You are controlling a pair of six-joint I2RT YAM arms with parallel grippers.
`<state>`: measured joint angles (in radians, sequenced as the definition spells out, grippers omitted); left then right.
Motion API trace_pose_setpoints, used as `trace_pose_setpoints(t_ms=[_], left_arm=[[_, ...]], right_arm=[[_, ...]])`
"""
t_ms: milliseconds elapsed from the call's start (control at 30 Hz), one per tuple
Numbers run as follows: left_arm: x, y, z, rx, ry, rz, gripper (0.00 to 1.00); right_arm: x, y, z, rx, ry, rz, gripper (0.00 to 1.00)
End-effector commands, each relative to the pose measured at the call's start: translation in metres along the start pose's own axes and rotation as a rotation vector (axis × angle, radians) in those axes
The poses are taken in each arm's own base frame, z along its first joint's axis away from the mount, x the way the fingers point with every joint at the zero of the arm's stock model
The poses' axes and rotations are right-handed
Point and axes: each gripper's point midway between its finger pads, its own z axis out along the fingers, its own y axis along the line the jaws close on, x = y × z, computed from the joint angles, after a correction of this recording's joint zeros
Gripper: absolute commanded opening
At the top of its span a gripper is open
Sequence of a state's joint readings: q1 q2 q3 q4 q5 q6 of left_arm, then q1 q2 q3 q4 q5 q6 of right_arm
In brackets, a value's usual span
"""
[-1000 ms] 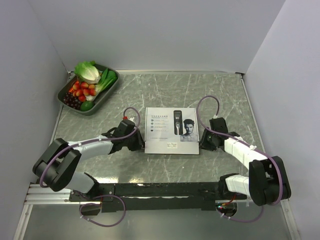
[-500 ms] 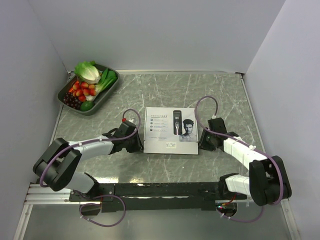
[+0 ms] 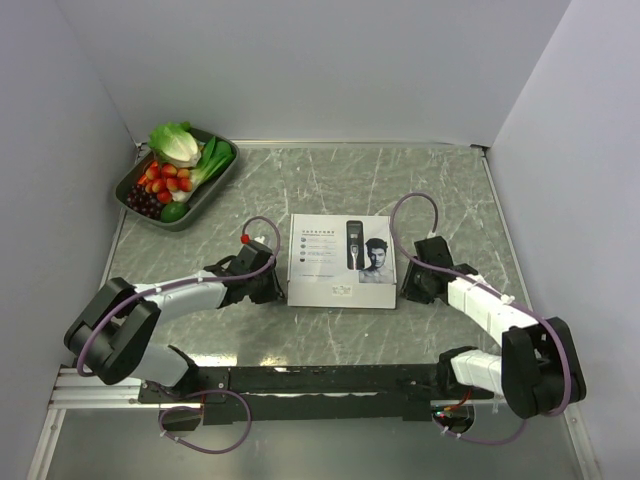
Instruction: Sort the hair-cutting tools
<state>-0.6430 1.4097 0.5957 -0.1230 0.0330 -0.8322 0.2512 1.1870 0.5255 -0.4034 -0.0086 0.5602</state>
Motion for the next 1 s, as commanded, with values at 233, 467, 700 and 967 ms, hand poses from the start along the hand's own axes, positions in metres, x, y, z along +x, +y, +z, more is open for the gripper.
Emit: trace_pose_setpoints(t_ms=[233, 467, 700, 967], left_arm=[[-0.012, 0.001, -0.007, -0.033, -0.050, 0.017, 0.16], [-0.017, -0.005, -0.005, -0.018, -0.054, 0.020, 0.16], [-0.025, -0.014, 0.003, -0.013, -0.050, 0.032, 0.15], [-0.022, -0.016, 0.008, 0.001, -0.036, 0.028, 0.14]], right_arm=[[-0.019, 0.010, -0.012, -0.027, -0.072, 0.003, 0.38], [-0.013, 0.015, -0.007, -0.031, -0.051, -0.009, 0.38], [-0.022, 0.015, -0.009, -0.016, -0.080, -0.003, 0.38], [-0.044, 0.016, -0.011, 0.022, -0.145, 0.013, 0.38]])
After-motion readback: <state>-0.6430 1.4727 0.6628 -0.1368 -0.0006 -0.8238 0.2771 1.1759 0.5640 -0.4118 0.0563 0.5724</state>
